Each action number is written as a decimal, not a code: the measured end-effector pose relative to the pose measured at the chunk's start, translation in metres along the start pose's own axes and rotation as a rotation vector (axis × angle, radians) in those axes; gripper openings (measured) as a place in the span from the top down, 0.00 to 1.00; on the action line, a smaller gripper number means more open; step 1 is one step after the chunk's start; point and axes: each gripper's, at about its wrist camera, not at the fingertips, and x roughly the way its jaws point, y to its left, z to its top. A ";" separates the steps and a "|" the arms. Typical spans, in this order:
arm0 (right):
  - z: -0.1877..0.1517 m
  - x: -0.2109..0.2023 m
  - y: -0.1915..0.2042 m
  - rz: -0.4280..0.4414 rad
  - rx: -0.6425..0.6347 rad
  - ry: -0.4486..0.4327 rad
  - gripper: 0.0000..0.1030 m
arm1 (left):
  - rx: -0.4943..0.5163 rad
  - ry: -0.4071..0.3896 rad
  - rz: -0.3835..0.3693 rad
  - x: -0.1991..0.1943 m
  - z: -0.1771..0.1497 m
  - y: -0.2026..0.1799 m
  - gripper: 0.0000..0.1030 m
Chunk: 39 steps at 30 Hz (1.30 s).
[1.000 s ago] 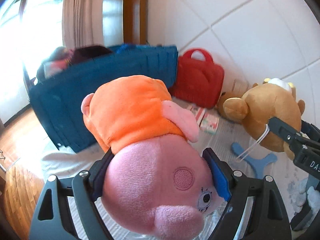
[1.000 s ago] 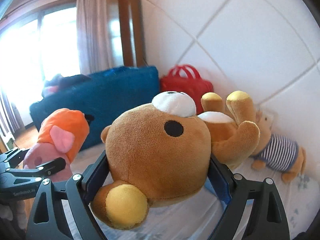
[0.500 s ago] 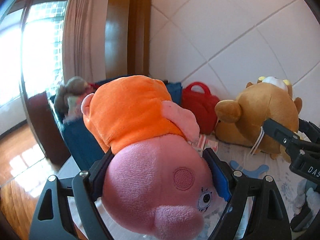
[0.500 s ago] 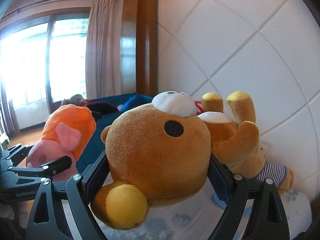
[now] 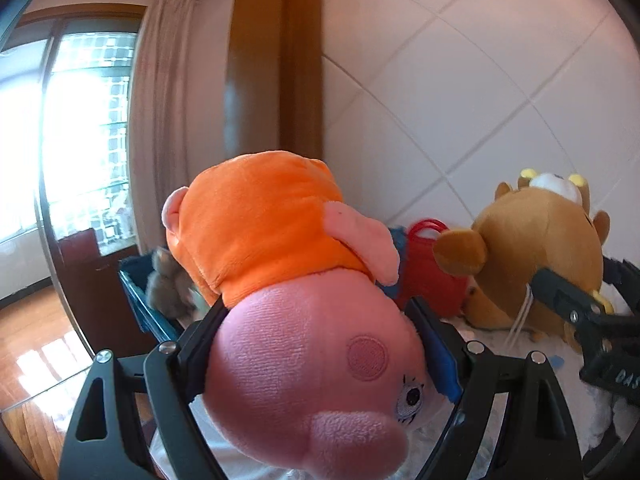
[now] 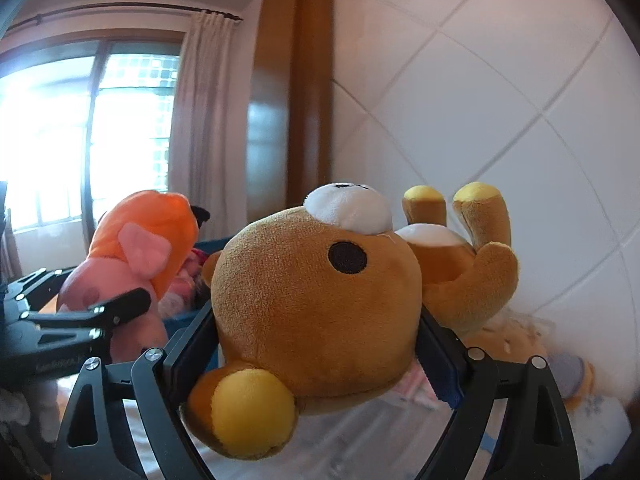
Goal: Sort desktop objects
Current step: 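Lift the pig and bear over the blue crate and open both tools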
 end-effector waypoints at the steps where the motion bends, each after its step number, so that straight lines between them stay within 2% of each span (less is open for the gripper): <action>1: 0.002 0.006 0.005 0.007 -0.002 -0.008 0.12 | 0.006 -0.006 0.010 0.007 0.004 0.009 0.17; 5: 0.018 0.041 0.030 0.030 -0.008 -0.013 0.12 | -0.010 -0.028 0.030 0.028 0.022 0.047 0.17; 10: 0.038 0.087 0.063 0.025 0.008 -0.027 0.12 | 0.004 -0.031 0.014 0.082 0.047 0.099 0.17; 15: 0.058 0.146 0.099 -0.033 0.046 -0.018 0.11 | 0.043 -0.011 -0.061 0.149 0.067 0.144 0.17; 20: 0.081 0.209 0.116 -0.095 0.075 -0.001 0.11 | 0.065 0.017 -0.125 0.215 0.086 0.181 0.15; 24: 0.098 0.247 0.125 -0.140 0.078 0.007 0.10 | 0.064 -0.001 -0.150 0.240 0.099 0.197 0.13; 27: 0.105 0.266 0.130 -0.181 0.069 0.004 0.02 | 0.073 -0.005 -0.169 0.255 0.103 0.205 0.00; 31: 0.110 0.281 0.134 -0.252 0.043 0.002 0.00 | 0.084 0.029 -0.182 0.270 0.096 0.205 0.00; 39: 0.104 0.297 0.134 -0.288 0.027 0.039 0.00 | 0.090 0.086 -0.199 0.285 0.082 0.202 0.00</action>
